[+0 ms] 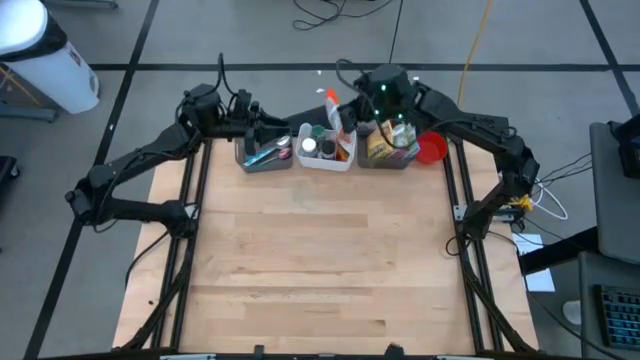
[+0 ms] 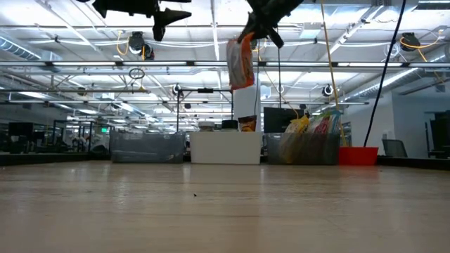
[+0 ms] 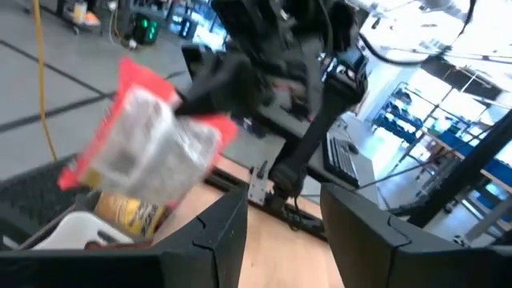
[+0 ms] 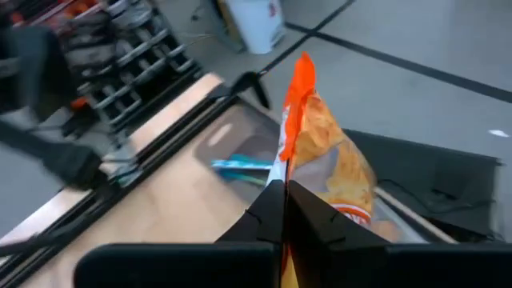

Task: Pick & Place Food Item
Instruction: Put the orange noodle pack into the right black bin

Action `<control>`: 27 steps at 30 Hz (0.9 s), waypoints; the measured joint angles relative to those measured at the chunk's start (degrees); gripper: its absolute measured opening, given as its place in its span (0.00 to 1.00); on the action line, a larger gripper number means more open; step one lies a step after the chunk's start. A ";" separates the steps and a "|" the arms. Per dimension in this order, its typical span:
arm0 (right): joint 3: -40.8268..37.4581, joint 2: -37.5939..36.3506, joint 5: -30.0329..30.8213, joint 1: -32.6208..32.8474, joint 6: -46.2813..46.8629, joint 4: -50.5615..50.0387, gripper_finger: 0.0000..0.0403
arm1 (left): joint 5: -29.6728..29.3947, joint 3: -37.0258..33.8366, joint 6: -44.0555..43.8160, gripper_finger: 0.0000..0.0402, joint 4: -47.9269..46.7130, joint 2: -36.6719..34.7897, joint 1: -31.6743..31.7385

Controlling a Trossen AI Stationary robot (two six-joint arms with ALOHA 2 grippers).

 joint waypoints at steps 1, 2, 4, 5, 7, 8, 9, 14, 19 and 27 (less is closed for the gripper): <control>-0.02 0.05 -0.03 -1.12 0.00 -0.05 0.00 | 0.62 0.00 0.04 0.41 -0.62 0.00 0.42; -0.02 0.06 -0.05 -2.20 -0.01 -0.08 0.00 | 1.33 0.00 0.00 0.41 -1.14 0.00 0.83; -0.02 0.04 -0.10 -4.08 -0.02 -0.08 0.00 | 3.02 0.00 0.04 0.41 -2.08 -0.01 1.94; -0.02 0.04 -0.12 -4.90 -0.06 -0.12 0.00 | 3.69 0.00 0.05 0.41 -2.63 -0.02 2.47; -0.02 0.04 -0.16 -6.16 -0.24 -0.65 0.00 | 4.09 0.00 0.46 0.41 -4.23 -0.02 3.35; -0.02 0.04 -0.20 -6.73 -0.23 -0.83 0.00 | 4.01 0.00 0.74 0.41 -4.92 -0.02 3.79; -0.02 0.04 -0.21 -7.29 -0.25 -0.92 0.00 | 3.92 0.00 1.11 0.41 -5.28 -0.02 4.24; -0.02 0.04 -0.21 -9.71 -2.59 -3.79 0.00 | 1.94 0.00 4.31 0.41 -5.54 -0.02 6.80; -2.53 -0.20 0.01 -10.17 -1.67 -4.23 0.00 | 2.51 0.00 5.04 0.41 -5.60 -0.02 10.93; -17.80 -6.73 5.09 -9.18 8.07 7.03 0.00 | 6.90 -0.02 7.08 0.41 -7.12 -0.02 16.25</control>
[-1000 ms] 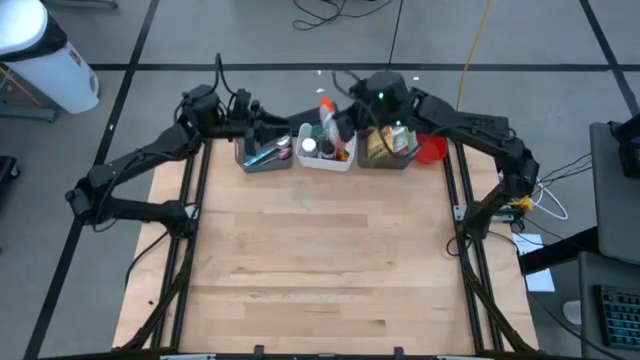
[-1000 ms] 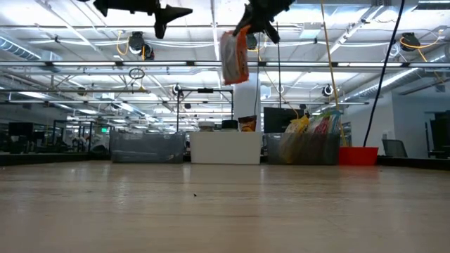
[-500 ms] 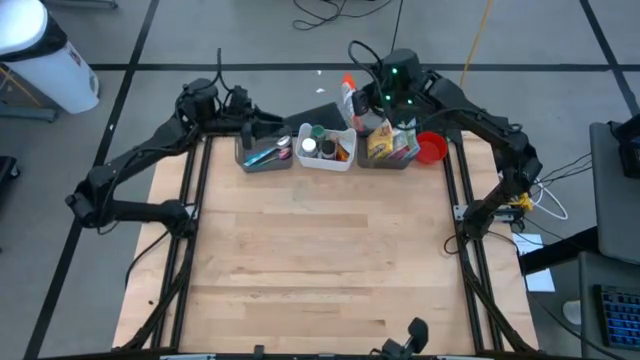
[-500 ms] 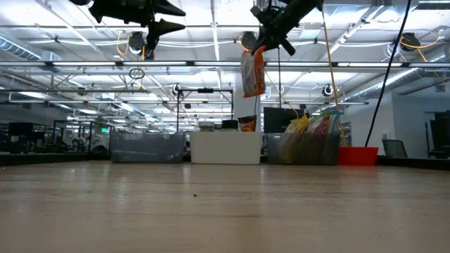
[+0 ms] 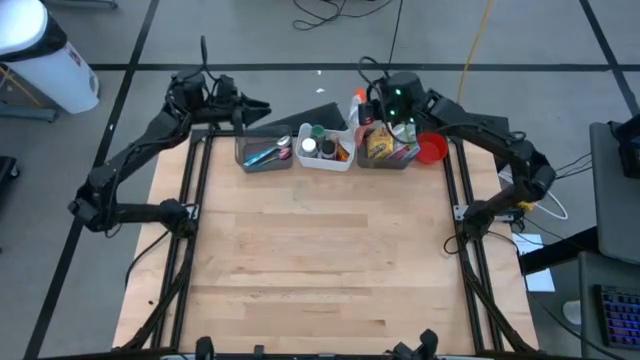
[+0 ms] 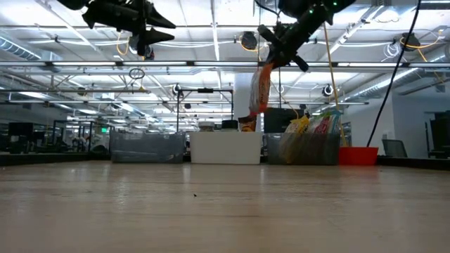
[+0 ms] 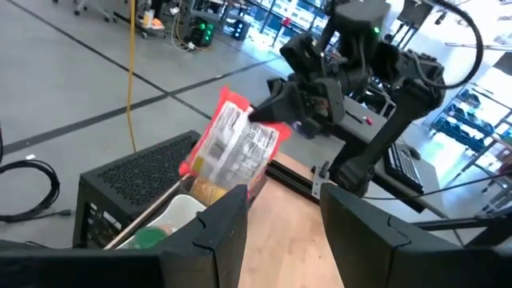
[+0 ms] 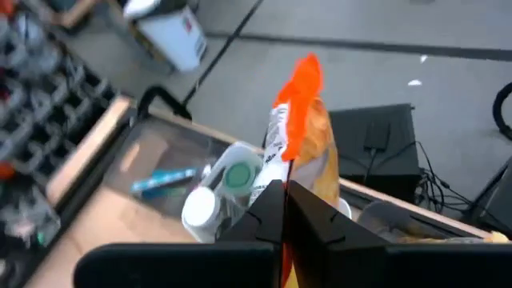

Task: Pick & Place Food Item
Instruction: Put the orange noodle pack into the right black bin

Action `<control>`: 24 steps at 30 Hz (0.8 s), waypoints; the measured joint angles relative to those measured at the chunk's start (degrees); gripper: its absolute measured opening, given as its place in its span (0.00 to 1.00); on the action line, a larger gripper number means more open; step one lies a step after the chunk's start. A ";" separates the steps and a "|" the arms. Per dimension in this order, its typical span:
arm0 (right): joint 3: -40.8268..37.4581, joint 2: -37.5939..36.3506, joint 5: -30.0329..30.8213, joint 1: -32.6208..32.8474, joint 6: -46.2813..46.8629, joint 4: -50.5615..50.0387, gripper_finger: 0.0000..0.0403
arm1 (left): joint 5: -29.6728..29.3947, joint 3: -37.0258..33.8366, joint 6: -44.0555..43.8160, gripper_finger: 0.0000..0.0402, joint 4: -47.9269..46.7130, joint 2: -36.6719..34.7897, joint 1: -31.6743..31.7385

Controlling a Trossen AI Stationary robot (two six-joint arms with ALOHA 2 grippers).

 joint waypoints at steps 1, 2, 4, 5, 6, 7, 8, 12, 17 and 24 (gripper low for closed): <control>-1.73 -0.97 1.13 0.02 1.15 1.82 0.00 | 0.46 0.00 0.01 0.41 0.04 0.00 0.49; -3.32 -1.91 2.19 0.17 2.32 3.56 0.00 | 1.05 0.00 0.17 0.41 0.03 0.00 0.94; -6.32 -3.61 4.45 0.37 4.80 5.88 0.00 | 2.27 0.00 0.91 0.41 0.04 0.00 1.93; -7.72 -4.33 5.48 0.43 5.86 6.77 0.00 | 2.68 0.00 1.09 0.41 0.25 0.00 2.32; -8.92 -4.88 6.48 0.70 6.75 7.73 0.00 | 2.77 0.00 1.09 0.41 0.52 0.00 2.66; -9.94 -5.16 7.11 1.12 7.77 8.98 0.00 | 2.76 0.00 1.09 0.41 0.72 0.00 2.98; -10.89 -5.24 7.78 1.61 8.62 10.44 0.00 | 2.75 0.00 1.11 0.41 0.87 0.00 3.23; -13.91 -5.16 10.21 3.40 9.59 13.13 0.00 | 2.75 0.00 1.14 0.41 2.48 0.02 3.73; -16.72 -5.19 15.13 4.68 10.44 13.75 0.00 | 2.87 0.00 0.91 0.41 2.62 0.02 3.69; -17.13 -5.20 15.69 4.83 10.06 13.70 0.00 | 2.91 0.00 0.79 0.41 2.62 0.02 3.69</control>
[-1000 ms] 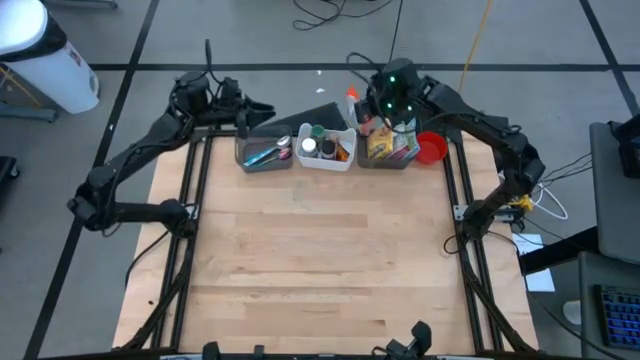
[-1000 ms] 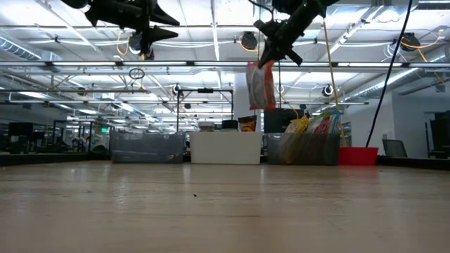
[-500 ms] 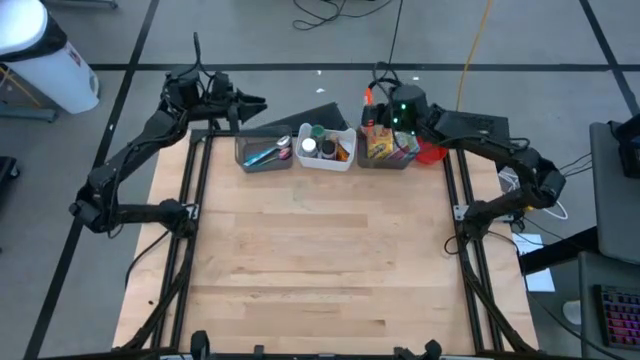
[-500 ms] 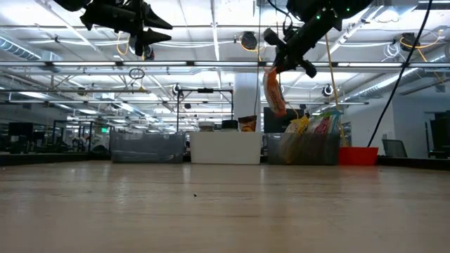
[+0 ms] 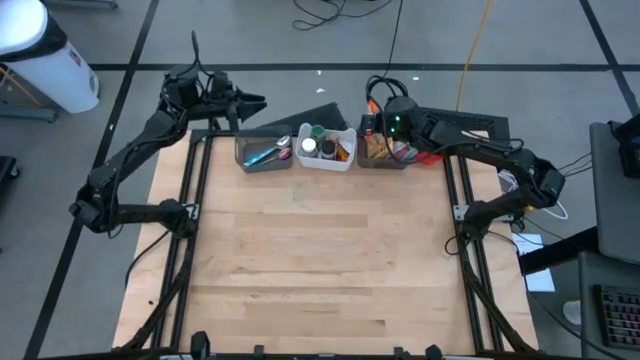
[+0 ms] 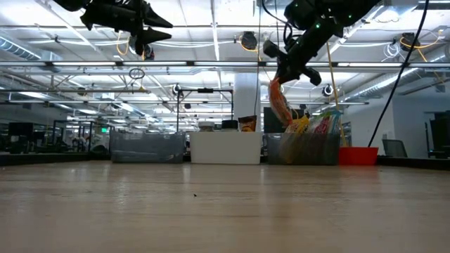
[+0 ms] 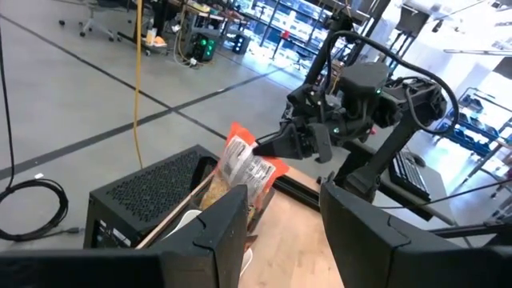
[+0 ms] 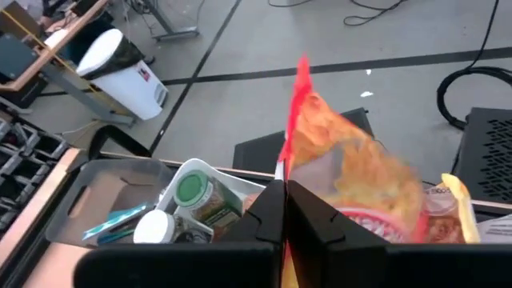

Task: Pick & Place Food Item
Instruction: Put the orange noodle pack into the right black bin

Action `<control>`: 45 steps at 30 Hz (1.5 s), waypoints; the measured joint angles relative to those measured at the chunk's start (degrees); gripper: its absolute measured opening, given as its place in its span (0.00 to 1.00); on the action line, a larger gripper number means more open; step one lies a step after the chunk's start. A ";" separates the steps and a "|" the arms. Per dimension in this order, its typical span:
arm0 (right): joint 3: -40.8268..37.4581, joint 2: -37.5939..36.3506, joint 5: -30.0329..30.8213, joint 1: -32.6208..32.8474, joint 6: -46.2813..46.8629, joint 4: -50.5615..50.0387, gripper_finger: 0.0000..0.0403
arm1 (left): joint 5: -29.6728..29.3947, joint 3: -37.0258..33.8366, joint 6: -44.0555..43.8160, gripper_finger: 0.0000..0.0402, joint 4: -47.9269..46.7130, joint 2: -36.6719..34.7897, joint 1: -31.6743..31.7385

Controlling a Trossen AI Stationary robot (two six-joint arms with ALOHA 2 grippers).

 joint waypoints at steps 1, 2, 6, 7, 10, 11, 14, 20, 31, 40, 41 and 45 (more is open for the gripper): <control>0.00 0.02 0.00 -0.02 -0.12 -0.13 0.00 | 0.01 0.00 -0.04 0.41 0.00 0.00 -0.11; 0.00 0.02 0.00 -0.02 -0.33 -0.34 0.00 | 0.16 0.00 -0.07 0.41 0.00 0.00 -0.18; 0.00 0.02 -0.07 0.00 -1.19 -0.42 0.00 | 1.42 0.00 -0.12 0.41 0.01 0.00 -0.22; 0.00 0.02 -0.04 0.00 -1.19 -0.44 0.00 | 1.57 0.00 -0.19 0.41 0.02 0.00 -0.22; 0.00 0.02 -0.04 0.00 -1.40 -0.61 0.00 | 1.77 0.00 -0.41 0.41 0.02 0.00 -0.22; 0.00 0.02 -0.04 0.00 -1.51 -0.71 0.00 | 1.79 0.00 -0.49 0.41 0.02 0.00 -0.22; 0.00 0.02 -0.02 0.00 -1.64 -0.79 0.00 | 1.84 0.00 -1.48 0.41 0.00 0.00 -0.22; -1.39 0.02 0.10 0.00 -2.07 -0.11 0.00 | 1.86 0.00 -1.64 0.41 0.00 0.00 -0.22; -5.18 0.07 2.68 1.00 -1.57 -0.16 0.00 | 1.92 0.00 -2.34 0.41 -0.02 0.00 -0.22; -5.42 0.07 5.78 2.75 2.58 -0.22 0.00 | 1.92 0.00 -2.72 0.41 -0.02 0.00 -0.22; -5.42 0.07 6.01 3.03 2.93 -0.27 0.00 | 1.92 0.00 -2.74 0.41 -0.02 0.00 -0.22; -5.42 0.07 6.09 3.85 3.87 -0.28 0.00 | 1.90 0.00 -2.71 0.41 -0.02 0.00 -0.22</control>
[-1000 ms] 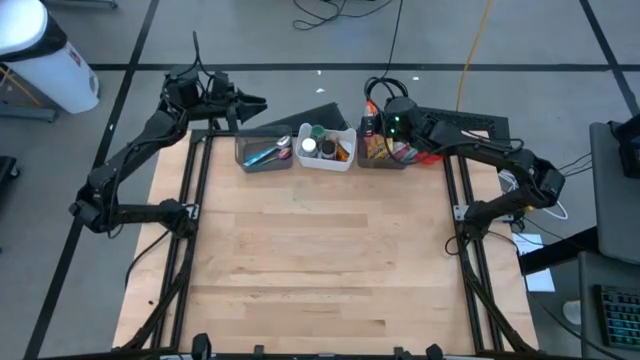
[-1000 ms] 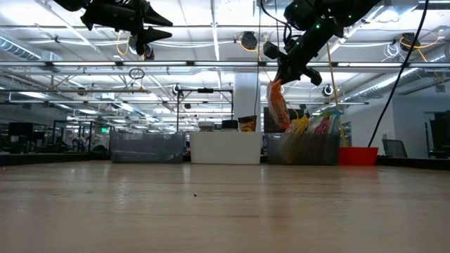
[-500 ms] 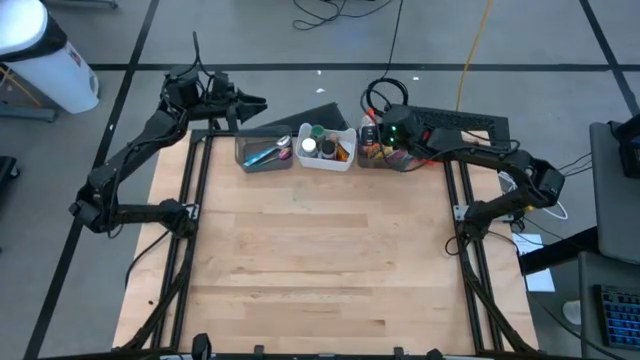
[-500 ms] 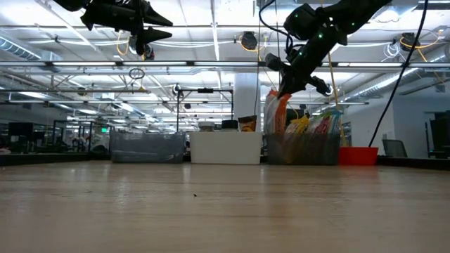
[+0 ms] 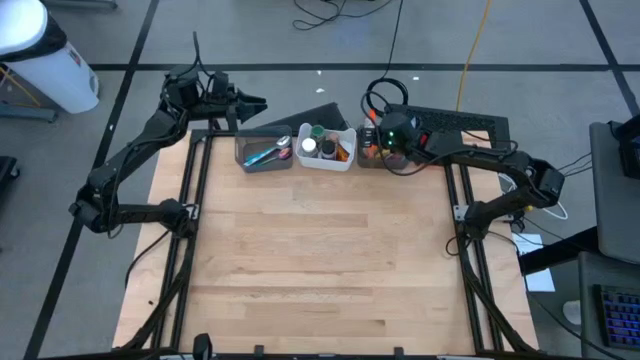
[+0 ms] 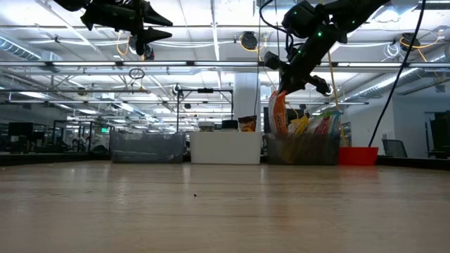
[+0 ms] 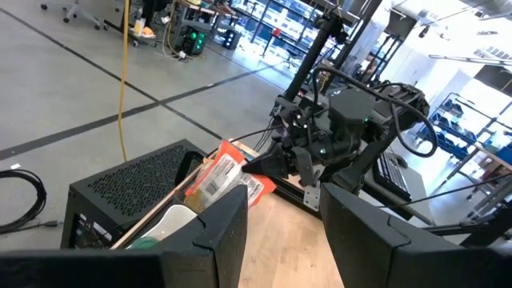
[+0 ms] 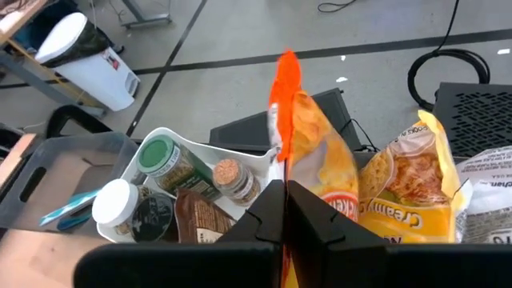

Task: Pick & Place Food Item
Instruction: Put the orange noodle pack into the right black bin

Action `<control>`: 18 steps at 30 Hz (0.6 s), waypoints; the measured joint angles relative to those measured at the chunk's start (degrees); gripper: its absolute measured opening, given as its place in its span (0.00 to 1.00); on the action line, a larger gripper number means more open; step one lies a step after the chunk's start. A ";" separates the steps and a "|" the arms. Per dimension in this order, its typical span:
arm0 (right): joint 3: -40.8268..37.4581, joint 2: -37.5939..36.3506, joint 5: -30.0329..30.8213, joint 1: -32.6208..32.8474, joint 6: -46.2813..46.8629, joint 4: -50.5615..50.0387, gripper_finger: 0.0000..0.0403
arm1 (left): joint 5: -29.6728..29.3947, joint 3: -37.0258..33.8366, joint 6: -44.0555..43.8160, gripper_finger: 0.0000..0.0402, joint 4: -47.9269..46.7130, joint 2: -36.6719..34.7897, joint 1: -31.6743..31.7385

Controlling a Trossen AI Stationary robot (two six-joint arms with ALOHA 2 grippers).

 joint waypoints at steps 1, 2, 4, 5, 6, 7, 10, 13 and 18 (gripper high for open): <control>0.00 0.00 0.10 0.25 0.47 0.01 0.00 | 0.00 0.00 0.00 0.41 0.00 0.00 0.00; 0.00 0.00 0.27 0.32 0.88 0.01 0.00 | 0.00 0.00 0.00 0.41 0.00 0.00 0.00; 0.00 0.00 1.08 0.30 0.93 0.01 0.00 | 0.00 0.00 0.02 0.41 0.00 0.00 0.00; 0.00 0.00 1.39 0.30 0.95 0.01 0.00 | 0.00 0.00 0.02 0.41 0.00 0.00 0.00; 0.00 0.00 1.41 0.28 0.95 0.09 0.00 | 0.00 0.00 0.01 0.41 0.00 0.00 0.00; 0.00 0.00 1.43 0.25 0.96 0.13 0.00 | 0.00 0.00 0.02 0.41 0.00 0.00 0.00; 0.00 0.00 1.43 -0.23 0.95 0.14 0.00 | 0.00 0.00 -0.04 0.41 0.00 0.00 0.00; -1.15 -0.04 1.48 -0.59 1.79 1.33 0.00 | 0.00 0.00 -0.04 0.41 0.00 0.00 0.00; -5.83 -0.03 1.34 -0.59 5.16 7.48 0.00 | 0.00 0.00 -0.07 0.41 -0.26 0.00 0.00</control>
